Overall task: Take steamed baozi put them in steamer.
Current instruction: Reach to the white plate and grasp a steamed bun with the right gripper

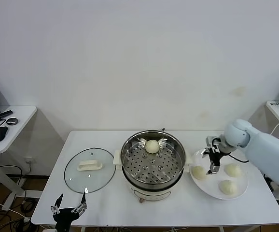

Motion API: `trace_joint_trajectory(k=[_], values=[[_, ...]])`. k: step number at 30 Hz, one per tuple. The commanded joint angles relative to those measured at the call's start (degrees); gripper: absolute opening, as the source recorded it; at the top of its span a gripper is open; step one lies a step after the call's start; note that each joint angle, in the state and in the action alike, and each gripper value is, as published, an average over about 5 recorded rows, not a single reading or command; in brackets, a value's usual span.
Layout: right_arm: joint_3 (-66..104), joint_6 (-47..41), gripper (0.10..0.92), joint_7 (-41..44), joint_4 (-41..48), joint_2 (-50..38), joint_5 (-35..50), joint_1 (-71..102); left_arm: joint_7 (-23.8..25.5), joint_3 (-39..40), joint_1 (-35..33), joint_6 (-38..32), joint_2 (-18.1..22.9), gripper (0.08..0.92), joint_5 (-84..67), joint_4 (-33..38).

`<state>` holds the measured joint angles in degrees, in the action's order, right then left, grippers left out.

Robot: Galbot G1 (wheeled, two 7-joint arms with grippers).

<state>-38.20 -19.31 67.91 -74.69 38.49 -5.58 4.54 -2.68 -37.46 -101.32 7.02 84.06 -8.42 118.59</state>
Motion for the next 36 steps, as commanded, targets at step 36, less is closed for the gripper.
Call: trace_joint_trajectory(k=[36], values=[[6.22, 2.37, 0.823, -0.44, 5.65, 5.3, -5.96, 7.32, 0.22, 0.64, -1.26, -0.22, 1.08, 0.823, 0.44, 1.3]])
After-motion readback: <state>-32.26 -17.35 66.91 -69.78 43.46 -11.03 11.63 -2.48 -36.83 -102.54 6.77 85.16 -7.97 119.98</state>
